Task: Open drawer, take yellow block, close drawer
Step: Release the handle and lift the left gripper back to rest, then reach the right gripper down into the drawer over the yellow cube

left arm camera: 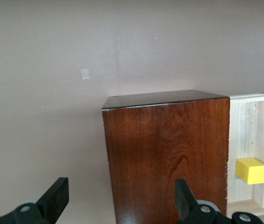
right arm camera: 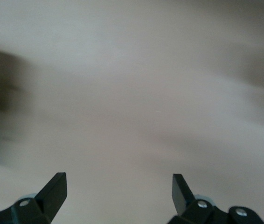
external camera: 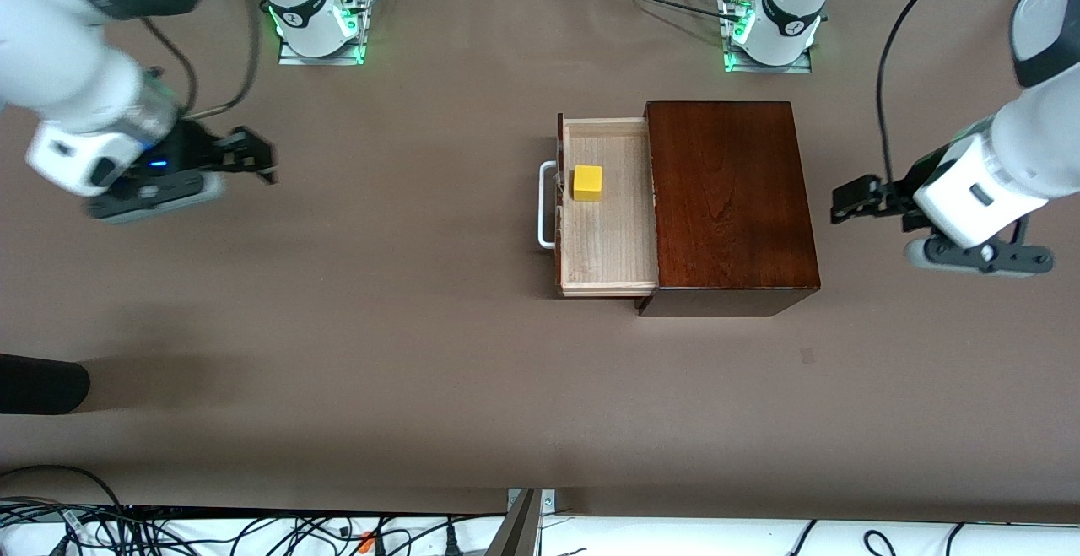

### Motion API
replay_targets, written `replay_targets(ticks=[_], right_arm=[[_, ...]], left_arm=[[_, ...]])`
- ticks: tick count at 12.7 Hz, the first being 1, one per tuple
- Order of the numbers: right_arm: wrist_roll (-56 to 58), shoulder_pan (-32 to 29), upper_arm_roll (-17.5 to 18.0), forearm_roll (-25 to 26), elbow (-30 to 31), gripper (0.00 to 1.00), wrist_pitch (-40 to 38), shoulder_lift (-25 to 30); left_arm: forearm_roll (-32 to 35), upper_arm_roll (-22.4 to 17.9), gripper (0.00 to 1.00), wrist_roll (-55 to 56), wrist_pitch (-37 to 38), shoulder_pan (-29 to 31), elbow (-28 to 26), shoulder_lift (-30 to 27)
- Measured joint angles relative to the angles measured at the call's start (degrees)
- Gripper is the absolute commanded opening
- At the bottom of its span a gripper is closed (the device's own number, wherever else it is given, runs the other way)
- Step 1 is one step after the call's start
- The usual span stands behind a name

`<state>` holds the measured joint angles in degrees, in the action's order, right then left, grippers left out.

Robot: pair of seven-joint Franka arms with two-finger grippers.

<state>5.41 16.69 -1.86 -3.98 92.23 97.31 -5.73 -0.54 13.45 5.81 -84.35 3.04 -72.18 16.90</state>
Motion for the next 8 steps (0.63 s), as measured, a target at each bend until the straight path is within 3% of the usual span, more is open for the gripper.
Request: replay_targets(ticks=[5,8], right_arm=[[18.76,5.05,12.41,-2.84,-1.30,1.00,3.37,-2.25],[24.37,14.56,14.26,1.62,-7.80,1.00,7.70,-11.23]], left_arm=[[-0.01,-2.98,1.00,-0.78,-11.33,-0.90,-22.57,-17.42],[-0.01,-3.59,1.00,-0.98,-11.99,-0.75,-25.60,-19.38]])
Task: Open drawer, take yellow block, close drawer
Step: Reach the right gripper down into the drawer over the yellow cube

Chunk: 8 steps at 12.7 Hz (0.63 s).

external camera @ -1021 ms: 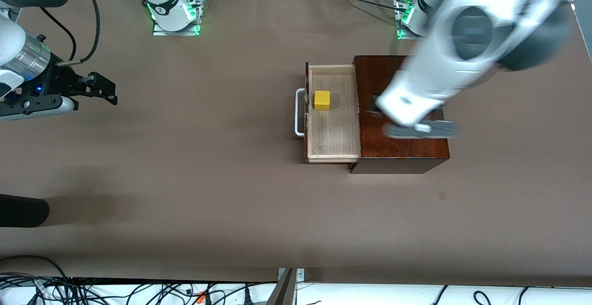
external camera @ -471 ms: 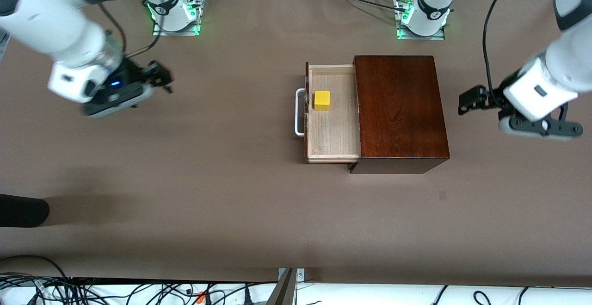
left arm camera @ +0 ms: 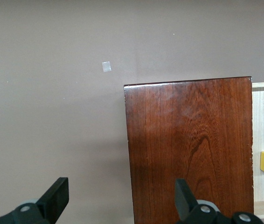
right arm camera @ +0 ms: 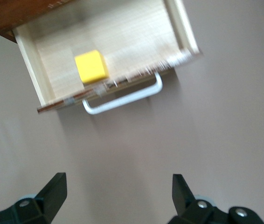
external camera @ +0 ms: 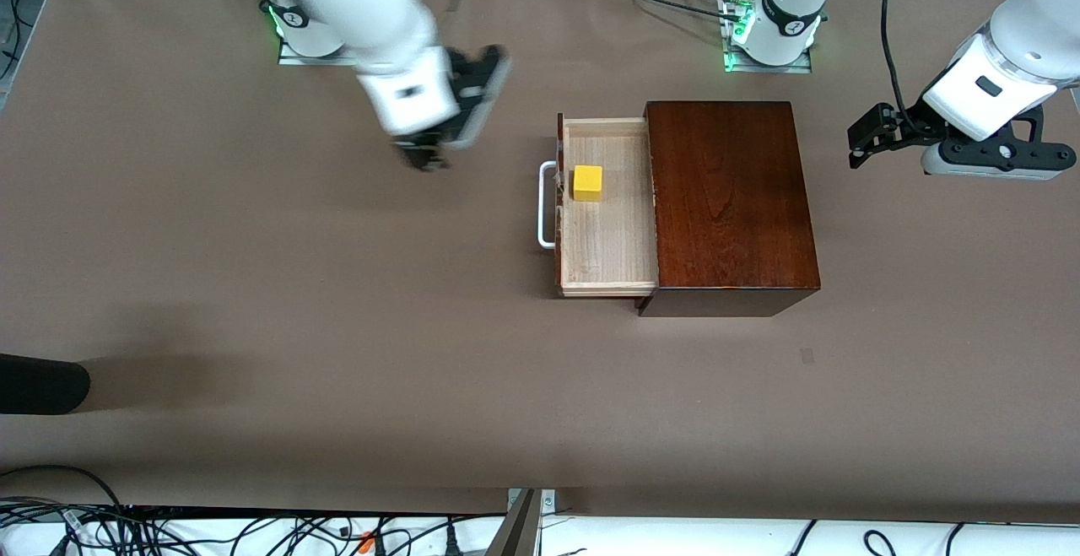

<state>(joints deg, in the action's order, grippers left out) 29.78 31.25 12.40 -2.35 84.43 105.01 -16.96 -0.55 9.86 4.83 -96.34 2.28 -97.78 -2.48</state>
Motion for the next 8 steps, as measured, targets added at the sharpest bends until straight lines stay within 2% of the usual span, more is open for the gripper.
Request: replay_targets(ticks=[4,6,8], right_arm=[[0.68,8.72,0.00,6.37,-10.41,1.00,4.74,-13.44],[-1.40,11.96,-0.09,11.62,-12.53,1.00,6.71,-18.44],[-2.34,14.03,-0.22,13.67,-13.35,1.00,7.31,-21.67]], left_arm=[[0.00,0.40,1.00,0.00,-0.54,-0.07,-0.01,0.07],[0.00,0.39,1.00,0.00,-0.30,-0.06,-0.01,0.08],[0.00,0.39,1.00,0.00,-0.16,-0.06,0.00,0.08]])
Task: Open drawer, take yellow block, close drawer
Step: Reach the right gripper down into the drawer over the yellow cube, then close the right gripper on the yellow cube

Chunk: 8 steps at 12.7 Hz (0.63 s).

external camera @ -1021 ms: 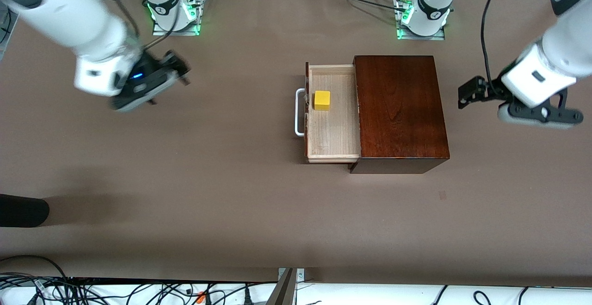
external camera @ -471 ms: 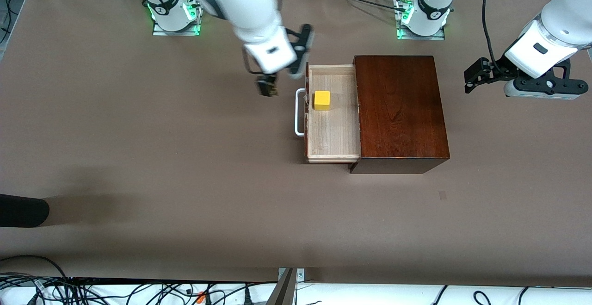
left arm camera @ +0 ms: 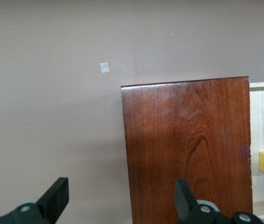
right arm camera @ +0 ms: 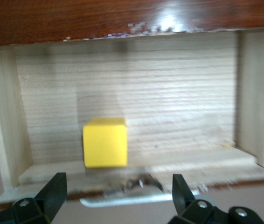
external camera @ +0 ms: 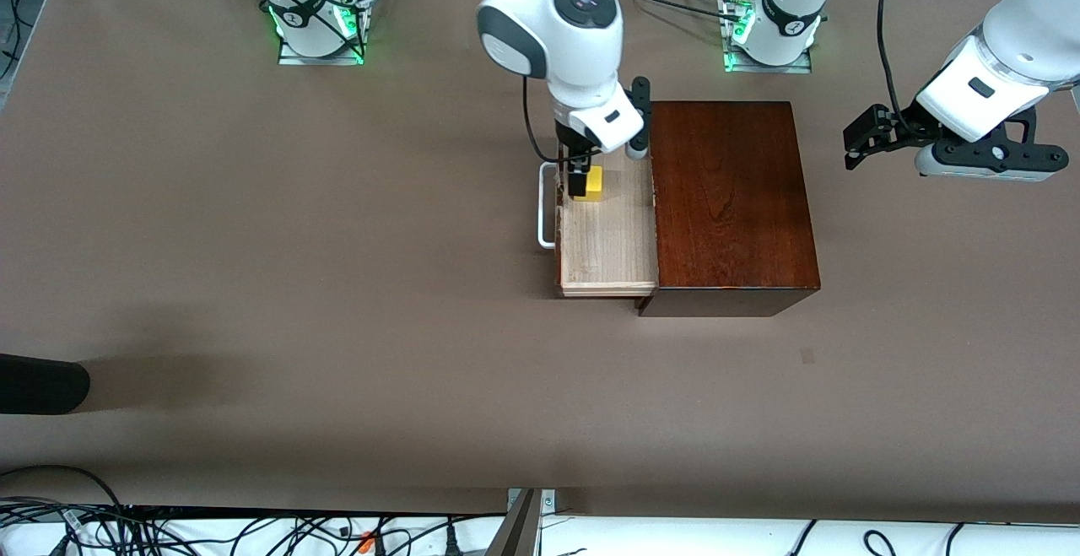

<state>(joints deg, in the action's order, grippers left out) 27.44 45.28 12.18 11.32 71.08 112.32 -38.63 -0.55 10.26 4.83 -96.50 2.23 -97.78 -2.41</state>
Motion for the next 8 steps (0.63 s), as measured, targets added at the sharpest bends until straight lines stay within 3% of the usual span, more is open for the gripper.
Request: replay_targets(ticks=[8], right_arm=[[-0.09,1.15,-0.12,0.24,-0.39,1.00,0.93,-3.15]], left_arm=[[0.00,0.20,1.00,0.00,0.08,-0.06,0.11,0.00]])
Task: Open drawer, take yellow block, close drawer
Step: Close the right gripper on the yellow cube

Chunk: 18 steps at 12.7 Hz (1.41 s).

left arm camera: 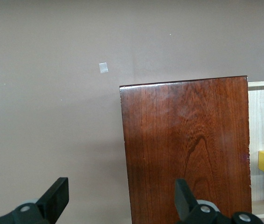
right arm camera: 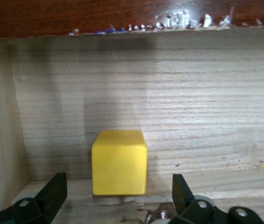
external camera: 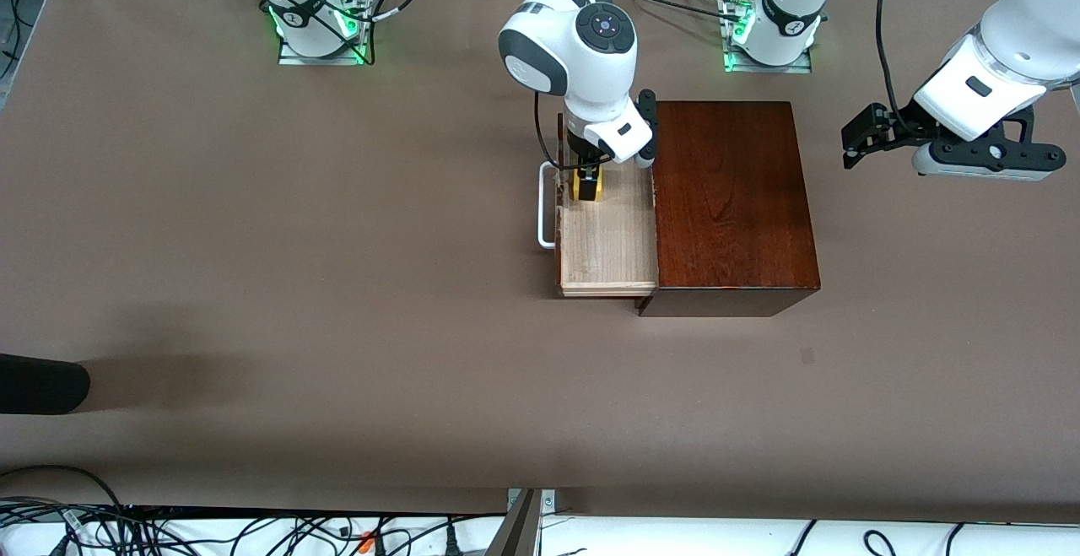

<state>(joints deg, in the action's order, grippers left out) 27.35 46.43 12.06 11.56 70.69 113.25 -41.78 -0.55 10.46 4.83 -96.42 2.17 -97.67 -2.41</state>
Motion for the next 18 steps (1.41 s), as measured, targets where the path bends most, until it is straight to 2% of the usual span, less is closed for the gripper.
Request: replay_targets(ticks=[5,6,8,9,10,15,18], right_arm=[[-0.40,1.05,-0.03,1.51,0.00,0.99,0.47,-1.97],[-0.44,1.09,-0.04,1.87,0.00,0.89,0.52,-2.23],[-0.45,1.09,-0.09,2.53,-0.01,0.59,0.53,-2.62],[-0.45,1.08,-0.11,2.83,-0.01,0.40,0.55,-2.82],[-0.45,1.08,-0.12,2.95,-0.01,0.17,0.73,-3.01],[-0.53,0.89,-0.46,2.96,-0.34,0.01,1.60,-3.10],[-0.52,0.10,-0.58,2.96,-1.25,0.00,1.14,-3.02]], left_arm=[[0.00,0.04,1.00,0.00,0.30,-0.04,0.02,0.00],[0.00,0.05,1.00,0.00,0.32,-0.04,0.03,0.00],[0.00,0.07,1.00,0.00,0.36,-0.07,0.04,0.00],[0.00,0.08,1.00,0.00,0.37,-0.09,0.04,0.00],[0.00,0.08,1.00,0.00,0.39,-0.09,0.04,0.00],[0.00,0.08,1.00,0.00,0.42,-0.11,0.04,0.00],[0.00,0.08,1.00,0.00,0.43,-0.12,0.05,0.00]])
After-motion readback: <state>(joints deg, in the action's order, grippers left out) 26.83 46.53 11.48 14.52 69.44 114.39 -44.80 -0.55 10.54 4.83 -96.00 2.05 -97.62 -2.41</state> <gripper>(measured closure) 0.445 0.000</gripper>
